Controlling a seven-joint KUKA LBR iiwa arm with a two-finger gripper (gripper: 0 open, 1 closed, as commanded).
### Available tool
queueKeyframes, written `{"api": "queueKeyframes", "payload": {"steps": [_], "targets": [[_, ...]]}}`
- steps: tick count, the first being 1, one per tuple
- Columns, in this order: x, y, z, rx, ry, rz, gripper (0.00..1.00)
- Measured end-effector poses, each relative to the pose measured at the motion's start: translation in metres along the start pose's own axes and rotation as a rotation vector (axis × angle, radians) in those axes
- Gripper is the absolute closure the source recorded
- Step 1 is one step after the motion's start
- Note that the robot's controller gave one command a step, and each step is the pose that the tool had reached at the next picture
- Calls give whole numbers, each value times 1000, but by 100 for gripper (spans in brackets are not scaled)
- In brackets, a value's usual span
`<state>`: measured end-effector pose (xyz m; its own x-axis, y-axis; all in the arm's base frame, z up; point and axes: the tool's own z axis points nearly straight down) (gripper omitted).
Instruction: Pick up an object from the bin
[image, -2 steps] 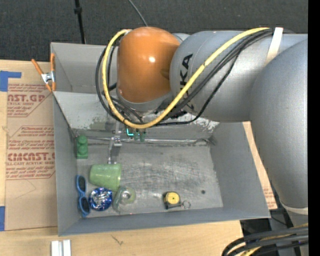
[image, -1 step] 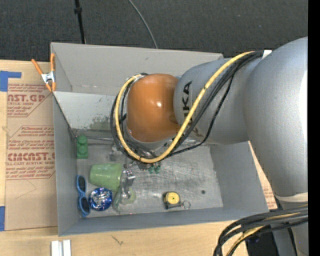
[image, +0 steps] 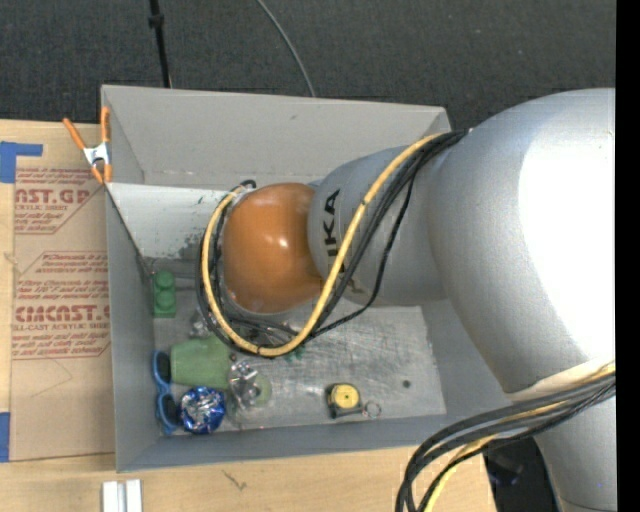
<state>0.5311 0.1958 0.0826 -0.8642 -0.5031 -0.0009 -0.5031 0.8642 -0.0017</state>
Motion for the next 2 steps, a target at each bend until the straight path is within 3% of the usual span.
{"api": "queueKeyframes", "payload": {"steps": [1,2], "targets": [[0,0,0,-1,0,1,100],[-18,-11,-190,1,-11,-57,100]]}}
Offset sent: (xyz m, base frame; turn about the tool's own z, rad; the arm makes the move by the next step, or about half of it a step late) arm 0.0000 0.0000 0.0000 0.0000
